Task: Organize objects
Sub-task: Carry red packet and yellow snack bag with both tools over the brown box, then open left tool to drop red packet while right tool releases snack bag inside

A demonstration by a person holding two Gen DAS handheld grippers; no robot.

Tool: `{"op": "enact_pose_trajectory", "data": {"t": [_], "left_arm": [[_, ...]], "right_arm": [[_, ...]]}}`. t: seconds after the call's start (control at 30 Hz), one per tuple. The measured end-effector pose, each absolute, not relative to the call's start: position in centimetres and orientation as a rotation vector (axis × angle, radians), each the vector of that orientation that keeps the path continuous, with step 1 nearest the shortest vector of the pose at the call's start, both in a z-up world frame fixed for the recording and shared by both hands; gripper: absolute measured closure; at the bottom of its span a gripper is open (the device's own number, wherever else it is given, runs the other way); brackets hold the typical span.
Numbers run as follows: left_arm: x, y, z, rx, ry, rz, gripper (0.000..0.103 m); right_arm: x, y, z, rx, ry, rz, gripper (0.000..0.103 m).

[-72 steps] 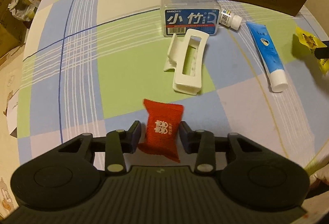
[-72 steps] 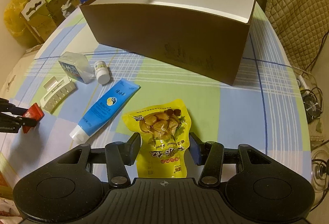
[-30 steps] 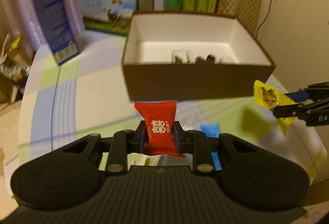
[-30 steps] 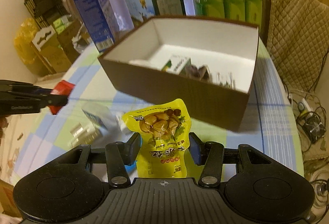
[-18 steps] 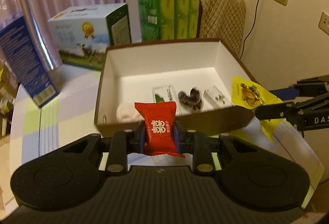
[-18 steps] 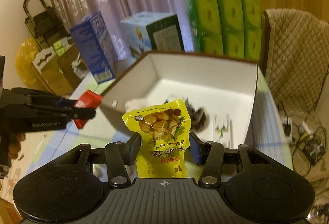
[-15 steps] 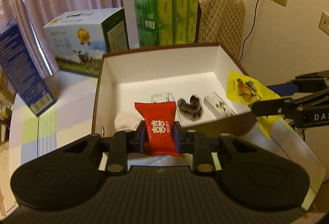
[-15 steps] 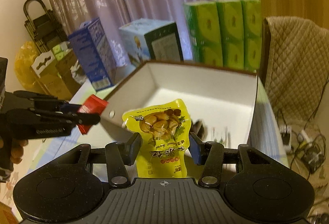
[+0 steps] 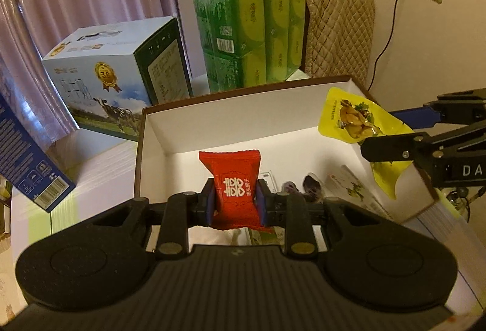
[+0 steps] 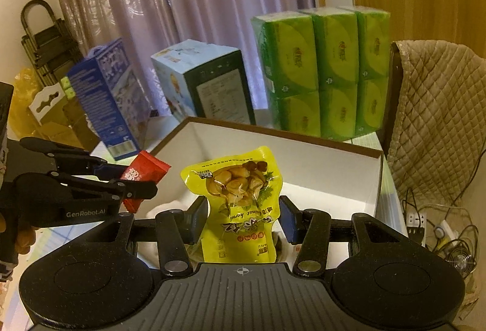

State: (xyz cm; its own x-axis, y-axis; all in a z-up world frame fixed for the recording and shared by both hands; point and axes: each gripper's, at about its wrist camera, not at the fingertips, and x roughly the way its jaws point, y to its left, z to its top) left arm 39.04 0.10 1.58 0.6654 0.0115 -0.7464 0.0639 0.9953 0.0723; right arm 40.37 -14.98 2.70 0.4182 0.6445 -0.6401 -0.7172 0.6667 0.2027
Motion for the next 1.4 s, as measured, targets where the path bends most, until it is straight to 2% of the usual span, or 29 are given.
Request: {"op": "enact_pose_trajectory", "data": {"t": [0.63,1.13,1.2,1.27,1.4], "left_arm": [[46.1,1.9,-4.0,0.084,0.977,0.010,0.080],[48.5,2.2,-6.0,0.066,0.991,0.041,0.077],[48.6,2.3,-5.9,0.064,0.981,0.049,0.057],[48.5,2.4,-5.8,0.061,0.971,0.049,0.045],[48.5,2.5,-5.4,0.068,0.961,0.053,0.041]], "right_arm": [[45.9,-11.8,-2.9,-0.151,0.862,0.786,0.056],[48.0,-11.2,-4.1,-0.124,0.899,0.750,0.056],[48.1,-11.2,-4.1,-0.122,0.900,0.747,0.056],[48.2,-11.2,-4.1,-0.116,0.901,0.744,0.056],[48.3,-11.3,-4.1,-0.114,0.899,0.740,0.056]]}}
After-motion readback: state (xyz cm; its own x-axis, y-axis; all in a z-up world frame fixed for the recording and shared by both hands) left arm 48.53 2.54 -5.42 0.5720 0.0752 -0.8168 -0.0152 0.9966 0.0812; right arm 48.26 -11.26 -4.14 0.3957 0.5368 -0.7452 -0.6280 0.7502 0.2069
